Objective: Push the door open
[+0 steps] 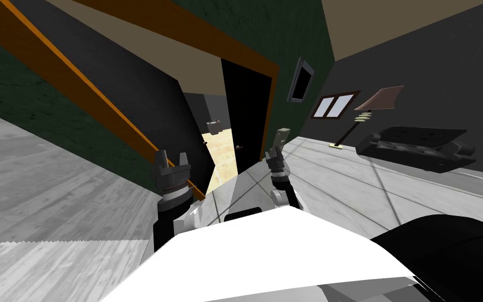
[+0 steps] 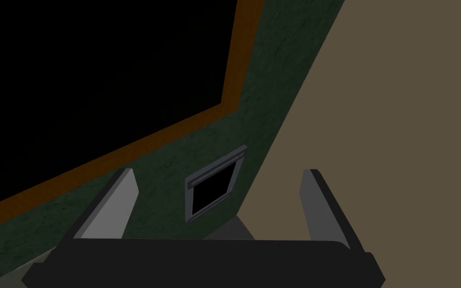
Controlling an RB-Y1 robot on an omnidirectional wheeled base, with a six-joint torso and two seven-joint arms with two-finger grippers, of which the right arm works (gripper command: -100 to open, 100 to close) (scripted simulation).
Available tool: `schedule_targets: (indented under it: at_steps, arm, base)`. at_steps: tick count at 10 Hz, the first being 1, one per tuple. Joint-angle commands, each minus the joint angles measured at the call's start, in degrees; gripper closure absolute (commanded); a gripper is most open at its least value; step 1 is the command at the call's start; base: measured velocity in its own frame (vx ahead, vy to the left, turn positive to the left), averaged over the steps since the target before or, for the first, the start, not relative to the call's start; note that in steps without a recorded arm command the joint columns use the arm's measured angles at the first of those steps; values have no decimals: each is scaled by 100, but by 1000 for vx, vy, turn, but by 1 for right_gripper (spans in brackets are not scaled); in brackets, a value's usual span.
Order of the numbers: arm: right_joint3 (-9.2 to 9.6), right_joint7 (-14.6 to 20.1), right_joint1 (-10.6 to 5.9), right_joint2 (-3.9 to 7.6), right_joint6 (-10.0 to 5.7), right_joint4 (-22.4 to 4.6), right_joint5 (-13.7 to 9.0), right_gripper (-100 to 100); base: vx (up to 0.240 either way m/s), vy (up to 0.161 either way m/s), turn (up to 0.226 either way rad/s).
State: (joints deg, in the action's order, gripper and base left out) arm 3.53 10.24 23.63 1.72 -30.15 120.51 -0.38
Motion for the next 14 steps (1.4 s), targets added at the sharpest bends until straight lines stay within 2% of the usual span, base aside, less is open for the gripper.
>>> schedule_targets:
  at_steps: [1, 8, 14]
  arm:
    - [53, 3, -81, 20, -35, -198, 27, -100]
    - [267, 46, -468, 143, -237, -1185, 127, -100]
    - [483, 90, -858, 233, -441, -2152, 229, -100]
  base:
    - [90, -15, -9]
    - [98, -13, -10]
    - [101, -15, -13]
